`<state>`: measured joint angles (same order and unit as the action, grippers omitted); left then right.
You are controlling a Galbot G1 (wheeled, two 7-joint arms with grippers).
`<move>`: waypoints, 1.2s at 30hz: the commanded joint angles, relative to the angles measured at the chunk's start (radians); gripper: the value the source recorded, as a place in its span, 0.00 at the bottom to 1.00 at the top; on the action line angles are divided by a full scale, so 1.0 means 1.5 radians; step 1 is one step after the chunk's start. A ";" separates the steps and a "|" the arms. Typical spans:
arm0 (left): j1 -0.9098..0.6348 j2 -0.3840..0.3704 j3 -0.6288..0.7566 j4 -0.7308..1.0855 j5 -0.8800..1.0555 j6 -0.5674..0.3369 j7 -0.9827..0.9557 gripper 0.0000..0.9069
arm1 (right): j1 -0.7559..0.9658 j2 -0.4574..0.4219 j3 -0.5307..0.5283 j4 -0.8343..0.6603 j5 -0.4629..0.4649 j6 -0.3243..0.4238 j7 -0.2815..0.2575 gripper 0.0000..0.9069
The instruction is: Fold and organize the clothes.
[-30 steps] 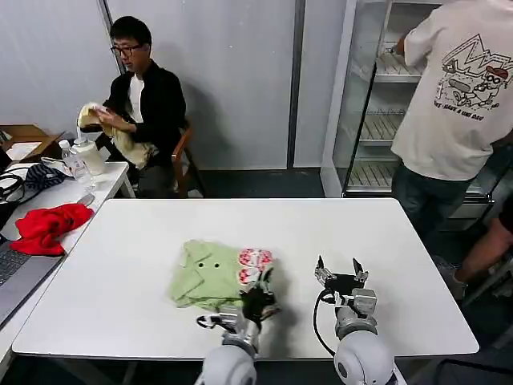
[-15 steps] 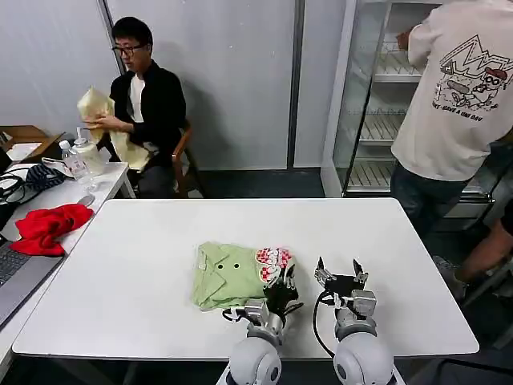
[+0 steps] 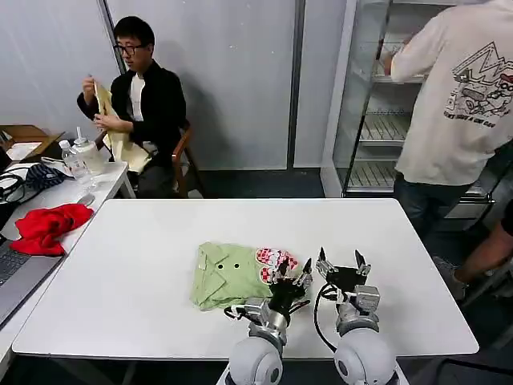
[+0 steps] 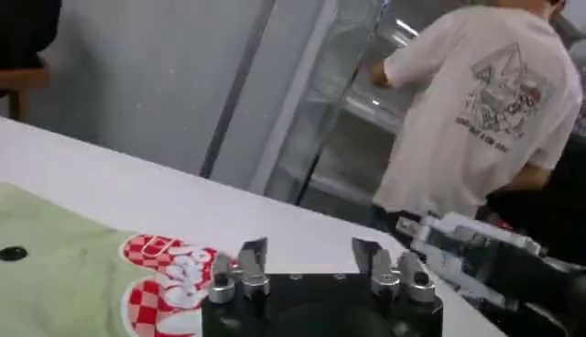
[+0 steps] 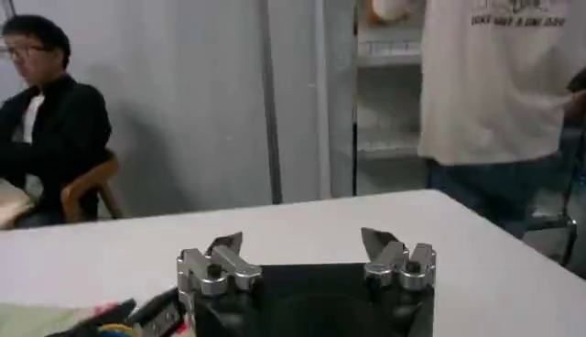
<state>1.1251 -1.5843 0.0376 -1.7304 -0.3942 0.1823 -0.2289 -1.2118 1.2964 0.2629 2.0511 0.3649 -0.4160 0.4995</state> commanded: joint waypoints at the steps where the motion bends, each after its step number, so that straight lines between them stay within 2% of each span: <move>1: -0.002 0.037 -0.021 -0.094 0.010 0.023 -0.010 1.00 | 0.003 -0.020 0.029 0.076 0.008 -0.011 0.009 1.00; 10: -0.003 0.137 -0.121 -0.178 0.041 0.092 -0.065 1.00 | -0.005 -0.043 0.084 0.094 0.054 -0.054 0.029 1.00; 15: 0.012 0.200 -0.189 -0.207 0.030 0.102 -0.073 1.00 | -0.006 -0.060 0.108 0.093 0.079 -0.062 0.039 1.00; 22: 0.019 0.277 -0.296 -0.204 -0.017 0.102 -0.082 1.00 | -0.012 -0.083 0.136 0.103 0.081 -0.061 0.039 1.00; 28: 0.017 0.319 -0.359 -0.176 -0.044 0.103 -0.085 1.00 | -0.024 -0.091 0.146 0.118 0.089 -0.054 0.049 1.00; 36: 0.019 0.327 -0.379 -0.162 -0.047 0.104 -0.090 1.00 | -0.035 -0.098 0.186 0.126 0.107 -0.065 0.060 1.00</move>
<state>1.1510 -1.1736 -0.4118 -1.9835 -0.4331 0.3265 -0.3523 -1.2505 1.1660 0.4758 2.2246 0.4962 -0.4988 0.5763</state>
